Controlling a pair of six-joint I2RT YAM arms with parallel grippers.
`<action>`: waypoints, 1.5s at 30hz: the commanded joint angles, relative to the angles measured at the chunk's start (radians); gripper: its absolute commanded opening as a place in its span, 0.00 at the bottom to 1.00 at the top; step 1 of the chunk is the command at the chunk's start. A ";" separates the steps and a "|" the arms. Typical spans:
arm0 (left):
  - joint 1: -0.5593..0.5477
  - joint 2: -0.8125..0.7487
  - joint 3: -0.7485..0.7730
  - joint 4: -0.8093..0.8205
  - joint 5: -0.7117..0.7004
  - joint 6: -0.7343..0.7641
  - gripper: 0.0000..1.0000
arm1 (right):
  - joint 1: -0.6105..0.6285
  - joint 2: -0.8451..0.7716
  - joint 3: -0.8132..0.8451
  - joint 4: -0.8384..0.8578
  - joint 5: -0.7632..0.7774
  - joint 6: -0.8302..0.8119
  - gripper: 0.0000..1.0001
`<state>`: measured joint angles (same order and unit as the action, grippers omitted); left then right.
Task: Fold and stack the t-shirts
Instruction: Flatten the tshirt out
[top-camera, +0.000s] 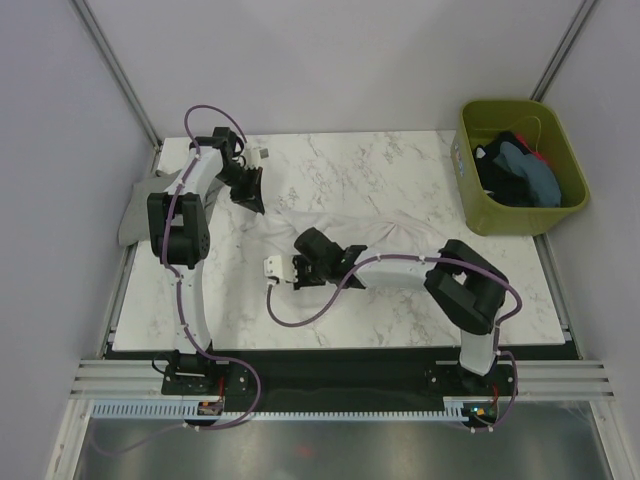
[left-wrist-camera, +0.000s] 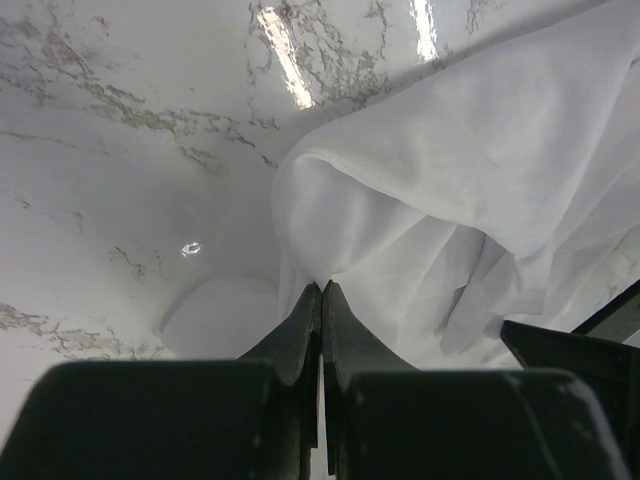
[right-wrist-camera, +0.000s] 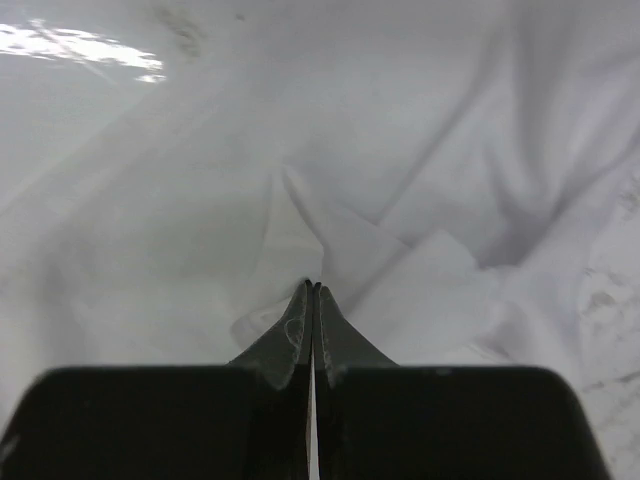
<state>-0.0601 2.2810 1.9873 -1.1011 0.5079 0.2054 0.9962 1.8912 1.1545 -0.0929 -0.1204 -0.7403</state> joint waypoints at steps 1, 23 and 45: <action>0.006 -0.040 0.053 0.000 0.015 -0.014 0.02 | -0.088 -0.128 0.101 0.006 0.108 0.015 0.00; -0.010 -0.369 0.269 -0.086 0.035 0.035 0.02 | -0.576 -0.547 0.295 -0.134 0.243 -0.033 0.00; -0.101 -0.633 0.261 -0.074 0.116 -0.007 0.02 | -0.688 -0.676 0.458 -0.094 0.182 0.147 0.00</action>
<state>-0.1421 1.7180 2.3318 -1.1645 0.5892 0.2169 0.3157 1.2541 1.6184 -0.1905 0.0952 -0.6434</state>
